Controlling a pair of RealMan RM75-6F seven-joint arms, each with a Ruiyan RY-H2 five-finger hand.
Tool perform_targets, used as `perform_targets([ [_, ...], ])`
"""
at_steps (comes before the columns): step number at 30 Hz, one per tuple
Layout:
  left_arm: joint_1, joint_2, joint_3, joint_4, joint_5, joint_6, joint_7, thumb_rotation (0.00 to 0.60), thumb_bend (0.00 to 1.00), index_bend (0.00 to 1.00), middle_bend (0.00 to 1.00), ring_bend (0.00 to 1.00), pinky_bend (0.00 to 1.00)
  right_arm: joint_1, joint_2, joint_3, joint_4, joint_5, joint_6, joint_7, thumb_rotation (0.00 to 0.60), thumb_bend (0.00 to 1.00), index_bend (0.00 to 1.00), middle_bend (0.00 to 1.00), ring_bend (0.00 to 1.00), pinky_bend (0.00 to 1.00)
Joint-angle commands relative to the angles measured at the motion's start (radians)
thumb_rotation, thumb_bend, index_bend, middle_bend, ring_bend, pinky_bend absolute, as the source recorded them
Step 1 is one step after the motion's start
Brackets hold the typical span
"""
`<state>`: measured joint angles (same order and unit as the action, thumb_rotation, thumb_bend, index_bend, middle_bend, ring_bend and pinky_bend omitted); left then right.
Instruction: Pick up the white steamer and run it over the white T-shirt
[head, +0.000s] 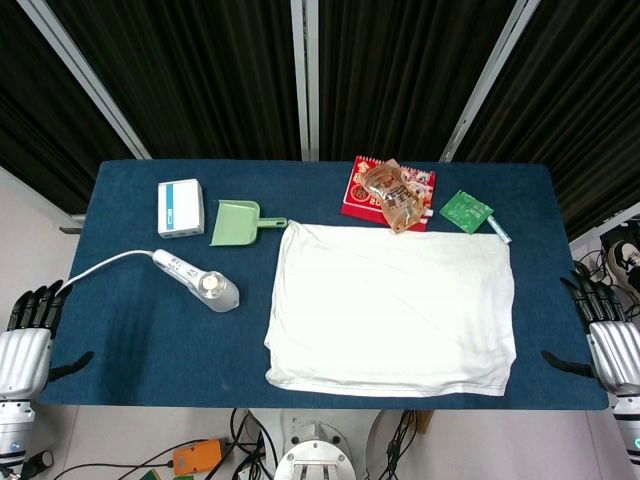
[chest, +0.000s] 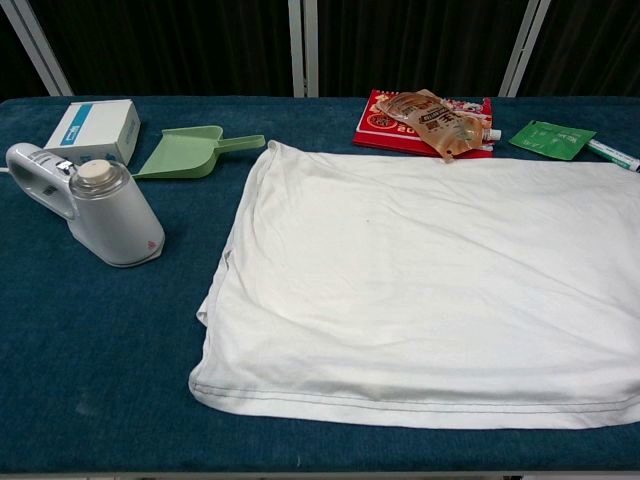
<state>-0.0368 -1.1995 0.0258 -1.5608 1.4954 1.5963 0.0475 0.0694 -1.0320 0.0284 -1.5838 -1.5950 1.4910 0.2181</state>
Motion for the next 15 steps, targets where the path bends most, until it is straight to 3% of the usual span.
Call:
perform_targets([
  [1,0.000,-0.002,-0.001,-0.005,0.005,-0.005,0.011,0.600,0.06,0.00,0.04,0.00,0.00,0.006,0.008,-0.003,-0.015,0.005,-0.014,-0.025,0.600,0.13,0.00,0.02,0.00,0.00],
  [9,-0.061,0.013,-0.045,-0.038,0.061,-0.035,0.058,0.600,0.06,0.00,0.04,0.00,0.00,0.013,0.000,-0.006,-0.020,-0.011,-0.014,-0.060,0.600,0.13,0.00,0.02,0.00,0.00],
  [15,-0.198,0.034,-0.104,-0.065,0.091,-0.177,0.121,0.600,0.06,0.03,0.05,0.00,0.00,0.015,-0.012,-0.021,-0.015,-0.031,-0.018,-0.066,0.600,0.13,0.00,0.02,0.00,0.00],
])
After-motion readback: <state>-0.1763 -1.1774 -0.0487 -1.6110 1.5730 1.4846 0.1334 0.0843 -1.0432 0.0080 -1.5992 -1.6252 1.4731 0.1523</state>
